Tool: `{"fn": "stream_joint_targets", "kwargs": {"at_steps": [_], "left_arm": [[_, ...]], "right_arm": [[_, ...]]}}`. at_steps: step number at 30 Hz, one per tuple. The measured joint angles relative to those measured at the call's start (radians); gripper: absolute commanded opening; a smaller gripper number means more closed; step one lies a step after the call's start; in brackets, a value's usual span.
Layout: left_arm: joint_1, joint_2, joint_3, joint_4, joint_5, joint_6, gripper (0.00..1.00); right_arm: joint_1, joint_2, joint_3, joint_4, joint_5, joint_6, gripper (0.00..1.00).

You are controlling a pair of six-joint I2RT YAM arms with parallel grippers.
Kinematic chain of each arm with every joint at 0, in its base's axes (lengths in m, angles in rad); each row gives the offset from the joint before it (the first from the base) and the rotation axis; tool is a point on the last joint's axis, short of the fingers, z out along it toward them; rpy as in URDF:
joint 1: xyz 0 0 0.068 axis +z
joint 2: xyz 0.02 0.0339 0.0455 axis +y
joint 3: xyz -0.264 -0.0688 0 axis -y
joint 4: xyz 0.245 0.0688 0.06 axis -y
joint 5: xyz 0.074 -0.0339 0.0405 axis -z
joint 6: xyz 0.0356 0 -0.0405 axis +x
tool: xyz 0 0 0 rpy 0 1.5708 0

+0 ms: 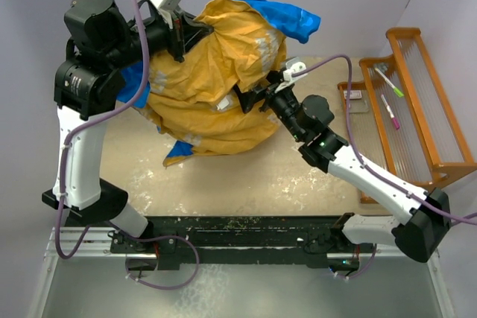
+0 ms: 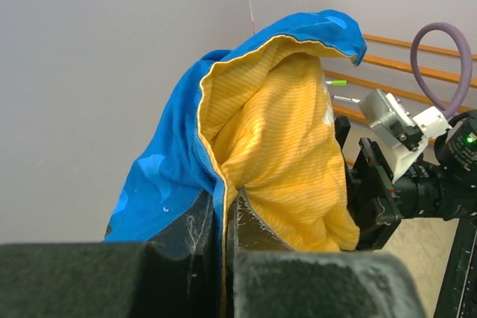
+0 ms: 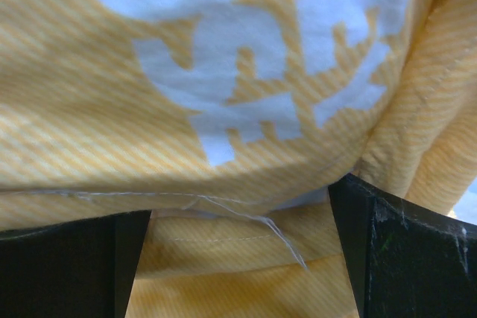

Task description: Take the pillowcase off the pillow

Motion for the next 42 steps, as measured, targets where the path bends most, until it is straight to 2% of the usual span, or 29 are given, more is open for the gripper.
{"fn": "stream_joint_targets", "kwargs": {"at_steps": [4,6,10,11,12,13,15,18,20,22,25,27,31,36,39,42], "left_arm": [[0.000,0.011,0.003,-0.005,0.016,-0.001,0.00],[0.002,0.015,0.003,-0.005,0.022,-0.001,0.00],[0.006,0.018,0.003,-0.010,0.024,-0.002,0.00],[0.007,0.019,0.003,-0.012,0.023,-0.001,0.00],[0.007,0.019,0.003,-0.014,0.020,0.001,0.08],[0.008,0.019,0.002,-0.014,0.015,0.004,0.14],[0.010,0.014,-0.020,-0.004,-0.005,0.024,0.19],[0.028,-0.011,-0.092,0.053,-0.044,0.053,0.68],[0.041,-0.038,-0.148,0.124,-0.093,0.089,0.88],[0.047,-0.072,-0.209,0.212,-0.154,0.126,0.99],[0.050,-0.129,-0.293,0.333,-0.221,0.198,0.99],[0.050,-0.150,-0.303,0.375,-0.217,0.234,0.99],[0.046,-0.238,-0.370,0.430,-0.103,0.294,0.99],[0.018,-0.400,-0.513,0.430,0.069,0.425,0.99],[0.012,-0.481,-0.618,0.408,0.116,0.534,0.99],[-0.005,-0.519,-0.713,0.383,0.117,0.646,0.95]], "right_arm": [[-0.003,0.040,0.015,0.039,-0.003,-0.062,0.96],[-0.014,0.060,0.026,0.056,-0.035,-0.083,0.83],[-0.031,0.120,0.066,0.087,-0.126,-0.090,0.45],[-0.032,0.138,0.078,0.097,-0.140,-0.085,0.32],[-0.033,0.155,0.087,0.108,-0.158,-0.076,0.13],[-0.034,0.167,0.092,0.116,-0.165,-0.072,0.00],[-0.035,0.192,0.112,0.116,-0.187,-0.045,0.00],[-0.035,0.206,0.137,0.082,-0.182,-0.022,0.00],[-0.035,0.206,0.161,0.036,-0.176,-0.003,0.00],[-0.035,0.209,0.224,-0.056,-0.155,0.016,0.00],[-0.032,0.238,0.365,-0.215,-0.113,0.030,0.00],[-0.029,0.278,0.484,-0.317,-0.079,0.040,0.00],[-0.029,0.357,0.674,-0.474,-0.035,0.066,0.00],[0.000,0.442,0.834,-0.616,0.031,0.081,0.00],[0.039,0.500,0.922,-0.663,0.060,0.081,0.00],[0.082,0.532,0.957,-0.678,0.065,0.082,0.00]]}}
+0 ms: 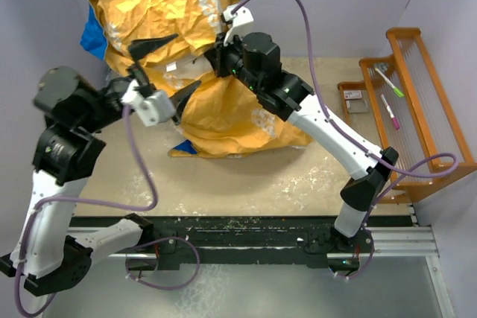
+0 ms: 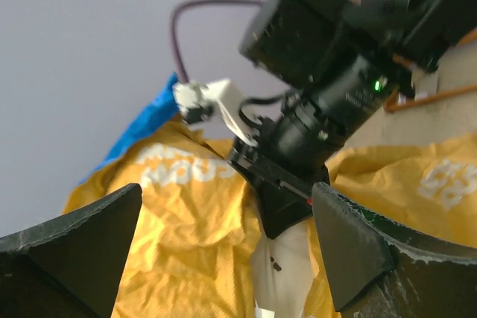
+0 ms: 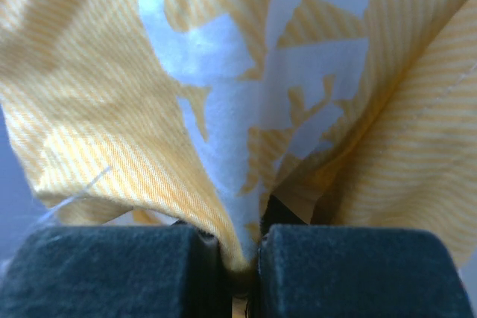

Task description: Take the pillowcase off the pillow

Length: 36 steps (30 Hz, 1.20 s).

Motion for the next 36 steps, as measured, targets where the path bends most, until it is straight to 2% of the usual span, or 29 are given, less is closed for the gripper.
{"fn": "stream_joint_targets", "kwargs": {"at_steps": [9,15,17,24,28,31,36], "left_arm": [[-0.008,0.046,-0.218,0.007,-0.129,0.274,0.73],[-0.008,0.014,-0.303,0.094,-0.211,0.374,0.47],[-0.008,0.002,-0.326,0.138,-0.231,0.392,0.47],[-0.008,0.006,-0.346,0.234,-0.288,0.425,0.59],[-0.008,0.027,-0.345,0.248,-0.307,0.425,0.56],[-0.008,0.050,-0.337,0.247,-0.322,0.418,0.46],[-0.011,0.091,-0.304,0.252,-0.334,0.398,0.18]], "right_arm": [[0.035,-0.026,-0.056,0.033,-0.035,0.031,0.00],[0.032,-0.029,-0.068,0.050,-0.055,0.058,0.00],[0.033,-0.029,-0.070,0.051,-0.065,0.067,0.00],[0.035,-0.029,-0.102,0.087,-0.072,0.096,0.00],[0.039,-0.035,-0.125,0.111,-0.076,0.100,0.00],[0.040,-0.052,-0.149,0.120,-0.086,0.106,0.00],[0.039,-0.082,-0.190,0.145,-0.090,0.118,0.00]]}}
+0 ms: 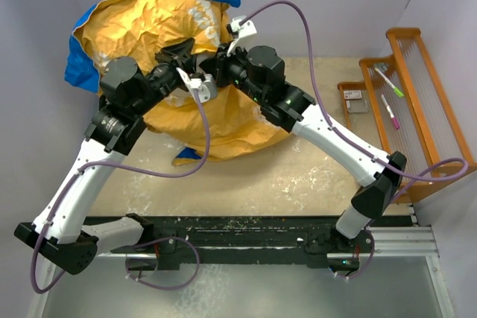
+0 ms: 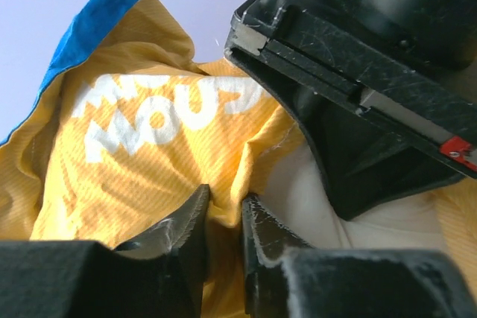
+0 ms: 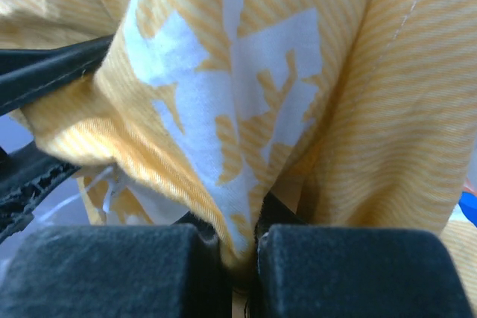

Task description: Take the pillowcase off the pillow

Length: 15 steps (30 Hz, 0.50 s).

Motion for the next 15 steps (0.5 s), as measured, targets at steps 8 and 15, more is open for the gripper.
{"fn": "stream_joint_targets", "kwargs": {"at_steps": [8,15], "left_arm": [[-0.006,0.077,0.100,-0.013,-0.022,-0.111,0.07],[-0.005,0.173,0.381,-0.083,-0.025,-0.320,0.06]], "right_arm": [[-0.006,-0.038,-0.113,0.130,0.002,0.017,0.00],[0.008,-0.063,-0.217,0.227,-0.001,0.026,0.00]]}}
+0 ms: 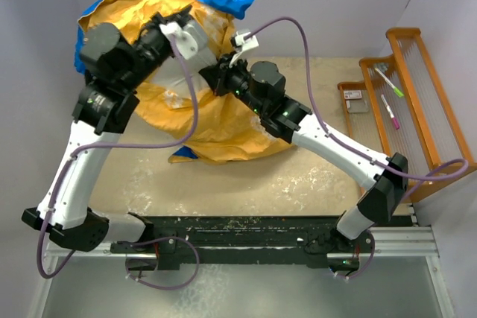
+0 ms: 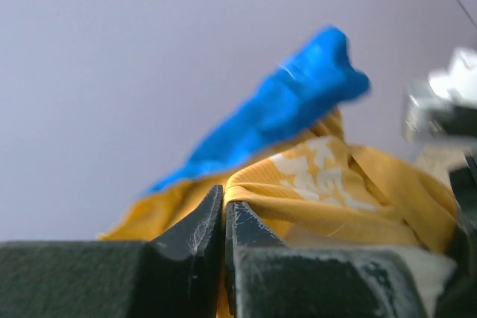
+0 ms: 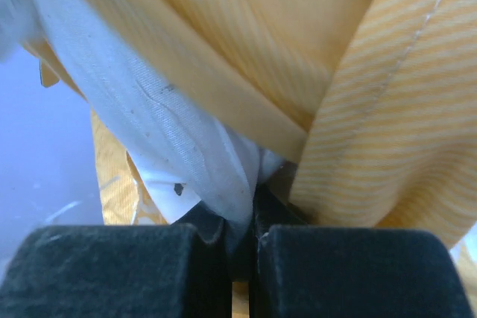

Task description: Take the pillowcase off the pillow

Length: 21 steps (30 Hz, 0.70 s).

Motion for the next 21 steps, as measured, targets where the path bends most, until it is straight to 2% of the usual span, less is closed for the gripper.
{"fn": "stream_joint_targets", "kwargs": {"at_steps": [7,21], "left_arm": [[0.008,0.037,0.206,-0.105,-0.006,-0.177,0.04],[0.007,0.103,0.291,-0.243,-0.084,-0.225,0.00]], "right_arm": [[0.103,0.001,-0.042,0.091,0.046,-0.028,0.00],[0.375,0.058,-0.087,0.204,0.268,-0.162,0.00]]}}
